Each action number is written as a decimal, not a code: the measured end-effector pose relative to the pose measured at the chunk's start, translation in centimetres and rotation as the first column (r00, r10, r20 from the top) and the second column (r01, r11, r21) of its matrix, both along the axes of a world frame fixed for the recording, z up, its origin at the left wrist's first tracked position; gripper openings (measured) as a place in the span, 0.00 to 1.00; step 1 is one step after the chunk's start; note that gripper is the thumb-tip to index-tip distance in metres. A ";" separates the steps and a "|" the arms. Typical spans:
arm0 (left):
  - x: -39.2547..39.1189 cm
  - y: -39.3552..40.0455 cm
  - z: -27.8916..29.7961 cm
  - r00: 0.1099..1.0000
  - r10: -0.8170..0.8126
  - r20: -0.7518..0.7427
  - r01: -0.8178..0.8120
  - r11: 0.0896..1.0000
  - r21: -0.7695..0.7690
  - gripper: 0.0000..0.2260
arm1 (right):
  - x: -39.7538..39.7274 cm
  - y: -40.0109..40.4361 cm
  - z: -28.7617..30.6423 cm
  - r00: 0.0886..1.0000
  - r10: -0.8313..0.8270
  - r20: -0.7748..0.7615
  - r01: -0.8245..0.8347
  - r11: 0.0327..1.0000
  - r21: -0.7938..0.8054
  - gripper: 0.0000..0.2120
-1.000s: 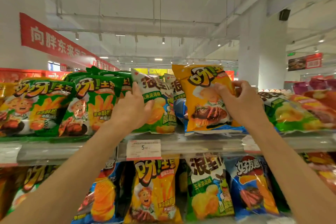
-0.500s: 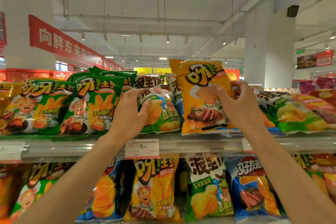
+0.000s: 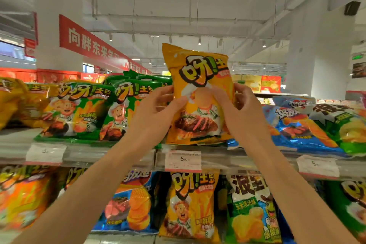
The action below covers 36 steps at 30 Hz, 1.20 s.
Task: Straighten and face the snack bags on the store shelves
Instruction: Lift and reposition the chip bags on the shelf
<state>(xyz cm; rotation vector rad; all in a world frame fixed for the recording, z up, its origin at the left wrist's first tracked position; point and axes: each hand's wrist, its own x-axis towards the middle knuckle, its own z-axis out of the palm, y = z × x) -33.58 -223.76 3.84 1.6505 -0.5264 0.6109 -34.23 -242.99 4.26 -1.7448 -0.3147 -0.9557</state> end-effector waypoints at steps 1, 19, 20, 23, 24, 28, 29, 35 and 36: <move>-0.1 1.1 0.2 1.000 0.007 0.011 -0.007 1.000 -0.003 0.17 | 0.1 1.0 0.1 1.000 0.004 -0.002 -0.004 1.000 -0.005 0.24; 4.2 29.7 -0.2 0.999 -0.043 -0.029 0.041 0.998 -0.044 0.17 | 3.0 29.6 -0.2 0.999 -0.028 0.033 0.027 0.999 0.026 0.22; 4.4 30.9 -0.4 0.999 -0.035 -0.035 0.034 0.999 -0.039 0.19 | 3.4 31.0 -0.5 0.999 -0.031 0.028 0.031 0.999 0.028 0.24; 4.9 33.7 -1.1 0.999 0.027 -0.046 -0.027 1.000 0.009 0.23 | 4.3 34.8 -1.0 1.000 0.002 0.017 -0.003 0.999 0.042 0.23; 4.9 34.5 -1.2 0.998 0.038 -0.046 -0.037 0.999 0.016 0.26 | 4.6 35.9 -1.1 1.000 0.016 0.011 -0.017 0.999 0.038 0.22; 6.3 37.9 -1.4 0.994 0.112 -0.016 -0.113 0.994 -0.012 0.31 | 5.6 39.4 -0.9 0.994 0.100 -0.041 -0.101 0.995 -0.008 0.28; 6.7 38.7 -1.4 0.991 0.136 -0.010 -0.136 0.991 -0.009 0.29 | 5.8 39.8 -0.8 0.991 0.119 -0.067 -0.121 0.992 -0.033 0.30; 9.3 43.0 -0.7 0.952 0.304 0.036 -0.306 0.941 0.146 0.33 | 8.4 38.8 -2.2 0.944 -0.277 0.178 0.329 0.806 -0.493 0.33; 9.6 43.4 -0.6 0.942 0.333 0.041 -0.334 0.925 0.179 0.35 | 9.1 38.6 -2.8 0.935 -0.310 0.172 0.353 0.760 -0.546 0.35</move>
